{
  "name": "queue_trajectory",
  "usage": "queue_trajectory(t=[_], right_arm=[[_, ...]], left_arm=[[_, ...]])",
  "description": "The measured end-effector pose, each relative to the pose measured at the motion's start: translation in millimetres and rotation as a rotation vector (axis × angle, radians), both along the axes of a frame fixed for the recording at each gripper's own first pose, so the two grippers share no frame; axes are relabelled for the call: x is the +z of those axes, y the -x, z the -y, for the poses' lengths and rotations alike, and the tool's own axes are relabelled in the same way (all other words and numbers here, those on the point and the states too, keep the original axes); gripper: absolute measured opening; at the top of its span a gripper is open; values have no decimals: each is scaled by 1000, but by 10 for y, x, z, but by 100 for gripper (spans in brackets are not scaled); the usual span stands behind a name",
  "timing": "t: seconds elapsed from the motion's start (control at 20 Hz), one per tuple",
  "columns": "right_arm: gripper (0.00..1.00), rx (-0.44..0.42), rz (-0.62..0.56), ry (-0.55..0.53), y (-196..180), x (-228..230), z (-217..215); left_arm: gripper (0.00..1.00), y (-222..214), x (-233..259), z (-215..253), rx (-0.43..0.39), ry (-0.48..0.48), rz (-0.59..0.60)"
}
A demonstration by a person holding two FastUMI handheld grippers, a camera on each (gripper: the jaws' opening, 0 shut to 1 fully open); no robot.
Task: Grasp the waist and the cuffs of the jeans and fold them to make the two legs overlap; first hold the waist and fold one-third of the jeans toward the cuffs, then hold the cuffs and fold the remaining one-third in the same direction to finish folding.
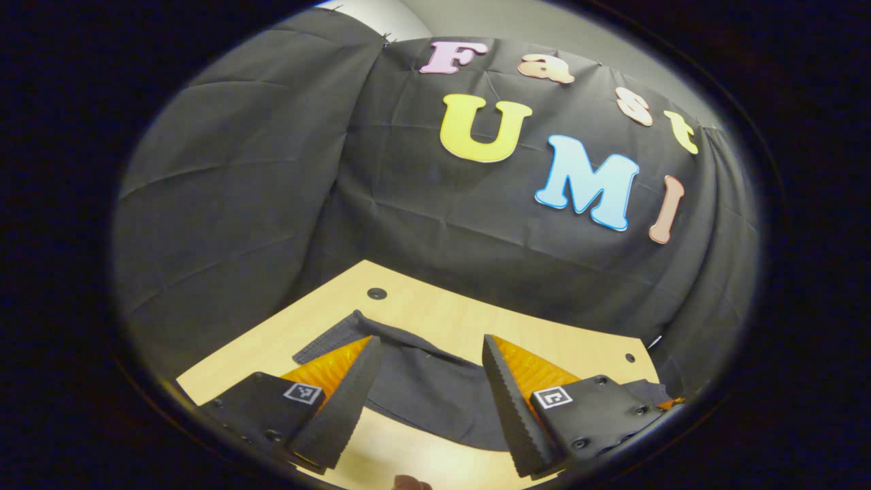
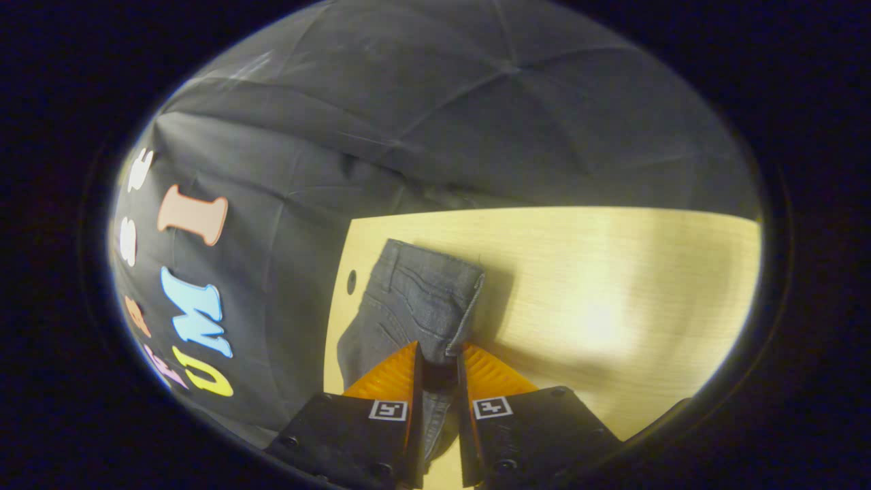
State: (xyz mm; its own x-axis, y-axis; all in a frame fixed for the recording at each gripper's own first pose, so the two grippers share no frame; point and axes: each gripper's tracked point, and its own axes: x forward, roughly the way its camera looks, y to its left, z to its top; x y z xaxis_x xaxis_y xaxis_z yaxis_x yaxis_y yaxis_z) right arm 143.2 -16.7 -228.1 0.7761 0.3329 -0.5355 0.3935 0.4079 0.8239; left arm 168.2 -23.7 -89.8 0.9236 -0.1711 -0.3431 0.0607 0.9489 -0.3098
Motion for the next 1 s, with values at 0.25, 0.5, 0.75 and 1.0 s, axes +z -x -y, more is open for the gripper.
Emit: queue_trajectory(t=[0.25, 0.5, 0.75, 1.0], right_arm=[[17, 66, 228, 233, -26, 1070, -396], [17, 105, 423, 440, 196, 1866, -1020], [16, 293, 680, 652, 510, 2244, -1957], [16, 482, 869, 719, 809, 2213, -3066]], left_arm=[[97, -64, 94, -57, -37, -58, 64], [96, -143, 50, -105, -76, -68, 84], [97, -239, -128, -228, -110, -38, 62], [97, -170, -266, -430, -117, -24, 40]])
